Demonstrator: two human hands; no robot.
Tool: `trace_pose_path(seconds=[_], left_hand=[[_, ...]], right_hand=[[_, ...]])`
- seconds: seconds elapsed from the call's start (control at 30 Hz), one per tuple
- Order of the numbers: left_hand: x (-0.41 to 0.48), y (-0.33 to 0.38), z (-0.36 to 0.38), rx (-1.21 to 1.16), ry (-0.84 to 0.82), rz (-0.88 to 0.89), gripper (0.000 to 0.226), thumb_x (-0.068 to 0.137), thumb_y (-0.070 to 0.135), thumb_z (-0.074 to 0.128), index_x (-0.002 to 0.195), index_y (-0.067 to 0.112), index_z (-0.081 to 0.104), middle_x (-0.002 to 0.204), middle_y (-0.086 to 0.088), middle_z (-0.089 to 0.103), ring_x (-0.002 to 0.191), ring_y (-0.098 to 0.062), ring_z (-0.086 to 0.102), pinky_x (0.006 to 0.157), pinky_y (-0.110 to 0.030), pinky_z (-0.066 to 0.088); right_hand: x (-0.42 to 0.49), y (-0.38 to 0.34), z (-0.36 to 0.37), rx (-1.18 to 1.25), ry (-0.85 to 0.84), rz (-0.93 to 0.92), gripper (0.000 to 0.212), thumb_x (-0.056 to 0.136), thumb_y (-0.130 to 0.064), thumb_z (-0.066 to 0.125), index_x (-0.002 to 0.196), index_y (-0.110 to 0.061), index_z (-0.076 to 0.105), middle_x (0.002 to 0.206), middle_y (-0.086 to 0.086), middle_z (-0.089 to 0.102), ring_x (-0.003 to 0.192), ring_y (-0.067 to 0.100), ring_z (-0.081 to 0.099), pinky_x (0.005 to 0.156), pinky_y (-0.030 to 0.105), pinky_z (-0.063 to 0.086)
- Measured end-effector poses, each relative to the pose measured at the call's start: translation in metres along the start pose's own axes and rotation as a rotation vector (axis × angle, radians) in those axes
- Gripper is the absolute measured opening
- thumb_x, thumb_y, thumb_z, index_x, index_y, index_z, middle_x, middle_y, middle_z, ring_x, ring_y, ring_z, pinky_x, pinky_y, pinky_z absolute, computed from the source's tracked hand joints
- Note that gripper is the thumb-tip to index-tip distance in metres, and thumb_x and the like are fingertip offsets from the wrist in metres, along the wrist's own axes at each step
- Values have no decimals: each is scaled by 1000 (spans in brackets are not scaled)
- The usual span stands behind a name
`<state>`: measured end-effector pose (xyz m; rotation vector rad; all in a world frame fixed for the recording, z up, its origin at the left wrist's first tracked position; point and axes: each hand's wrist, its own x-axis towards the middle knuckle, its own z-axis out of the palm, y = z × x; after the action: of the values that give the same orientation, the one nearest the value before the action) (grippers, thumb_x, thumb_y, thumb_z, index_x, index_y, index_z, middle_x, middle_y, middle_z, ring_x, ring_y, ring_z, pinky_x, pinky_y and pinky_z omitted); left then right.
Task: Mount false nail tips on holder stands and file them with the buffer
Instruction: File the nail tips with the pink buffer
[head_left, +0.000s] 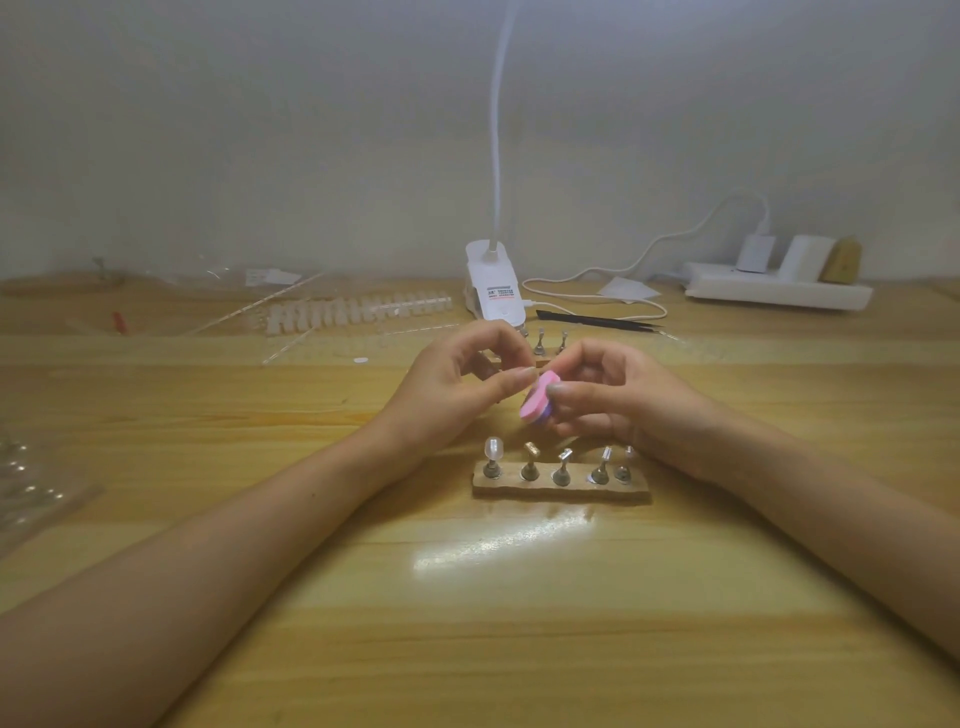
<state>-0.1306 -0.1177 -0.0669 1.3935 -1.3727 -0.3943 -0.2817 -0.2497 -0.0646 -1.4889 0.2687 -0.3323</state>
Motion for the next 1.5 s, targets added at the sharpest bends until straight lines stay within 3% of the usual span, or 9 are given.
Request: trace_pose_path(seconds=[0.1,0.23,0.37,0.6,0.7,0.83,0.97,1.1,1.5], left_hand=[[0,1,0,-14,-3,-7,17,91,4,66,80,18,62,85,2,62,74,-3,54,69,-17,42],[0,1,0,-36,14,-20,17,91,4,66,80,17,62,85,1,62,74,-6,55,69,-17,42],[0,1,0,-26,14,-16,18,91,5,66,80,18,62,86,1,61,75,-4,54,69,-15,41],[0,2,0,-11,14,-13,19,90,4,67,80,19,62,87,-3,61,75,-4,54,70,-16,41],[0,2,0,-27,23,-21,17,90,3,66,80,16,62,88,-4,61,74,-4,54,70,-16,41],[0,3,0,-30,20,-28,14,89,4,67,81,15,63,89,-7,61,74,-4,53,69,-14,41],[0,2,0,-39,43,-35,15,89,4,68,80,15,62,91,-10,60,76,-7,54,71,-16,41],[0,1,-1,-11,45,-27,12,89,6,68,82,15,63,99,-19,61,81,-11,54,76,-19,43],[0,3,-1,11,25,-20,14,89,5,67,81,16,62,93,-7,61,79,-9,54,74,-17,43]], right_hand=[[1,0,-2,120,136,-36,29,82,-10,66,107,1,56,97,18,72,77,20,71,67,22,59],[-1,1,2,-19,4,-8,24,80,-11,69,100,-2,59,90,11,74,76,18,72,69,24,59],[1,2,-3,110,121,-35,25,81,-8,68,103,0,58,95,17,73,77,20,72,68,22,59],[2,2,-4,114,92,-36,28,80,-10,68,104,0,58,91,13,76,77,18,72,68,20,58],[1,1,-1,0,-29,6,23,82,-8,69,101,-2,59,91,13,75,75,17,72,68,22,59],[2,2,-3,136,103,-50,26,81,-7,65,104,1,56,93,16,74,76,18,74,68,21,59],[0,2,1,-27,-24,-6,20,83,-6,68,100,-3,57,94,16,75,78,20,74,69,22,59],[0,1,0,90,65,-32,24,80,-6,66,101,-1,56,94,14,76,81,20,75,67,19,59],[3,5,1,12,33,-47,23,80,-10,70,100,-3,60,96,16,76,84,22,75,69,22,59]])
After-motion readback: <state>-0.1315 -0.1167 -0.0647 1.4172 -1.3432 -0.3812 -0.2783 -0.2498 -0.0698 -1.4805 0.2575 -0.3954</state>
